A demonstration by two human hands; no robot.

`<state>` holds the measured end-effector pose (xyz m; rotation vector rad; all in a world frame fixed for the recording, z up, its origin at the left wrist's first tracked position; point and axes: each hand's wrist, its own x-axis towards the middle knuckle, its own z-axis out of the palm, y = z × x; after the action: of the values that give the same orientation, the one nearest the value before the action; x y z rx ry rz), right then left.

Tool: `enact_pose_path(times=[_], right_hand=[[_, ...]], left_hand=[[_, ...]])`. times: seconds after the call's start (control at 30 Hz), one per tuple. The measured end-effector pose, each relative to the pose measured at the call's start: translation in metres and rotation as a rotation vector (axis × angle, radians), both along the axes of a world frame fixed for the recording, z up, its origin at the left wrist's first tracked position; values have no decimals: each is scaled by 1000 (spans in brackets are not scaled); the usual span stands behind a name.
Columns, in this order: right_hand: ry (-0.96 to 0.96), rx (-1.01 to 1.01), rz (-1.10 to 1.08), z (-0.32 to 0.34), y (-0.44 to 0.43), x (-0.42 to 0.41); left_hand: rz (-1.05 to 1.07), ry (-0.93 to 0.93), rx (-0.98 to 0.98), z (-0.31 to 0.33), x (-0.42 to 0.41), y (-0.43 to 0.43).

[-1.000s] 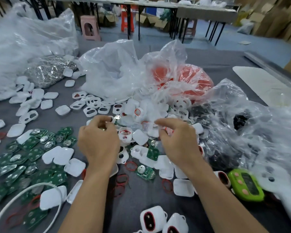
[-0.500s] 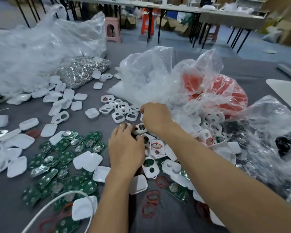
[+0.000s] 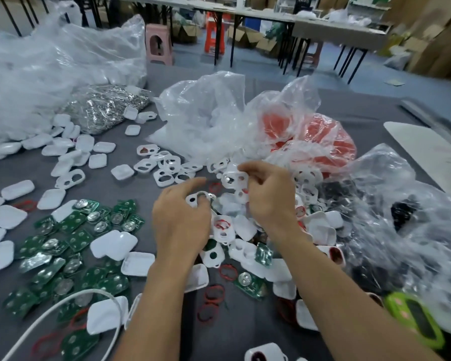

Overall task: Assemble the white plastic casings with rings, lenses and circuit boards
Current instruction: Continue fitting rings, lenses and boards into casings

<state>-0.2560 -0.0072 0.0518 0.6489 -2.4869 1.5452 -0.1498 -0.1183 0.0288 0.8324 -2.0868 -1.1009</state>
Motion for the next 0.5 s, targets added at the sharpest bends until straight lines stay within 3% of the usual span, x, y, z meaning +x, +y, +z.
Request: enact_pose_path(times=[0.1,0.2,0.33,0.5], right_hand=[[-390,-341,-28,7,30,19],[-625,-498,17,15,56,40],[-739,-500,71,18,88,55],[-683,-340,79,12,113,61]], left_hand=[[-341,196,330,14,2,28],[-527,278,477,17,-1,54],[-648,163,549,14,-4,65],[-771,25,649,8,-3,77]])
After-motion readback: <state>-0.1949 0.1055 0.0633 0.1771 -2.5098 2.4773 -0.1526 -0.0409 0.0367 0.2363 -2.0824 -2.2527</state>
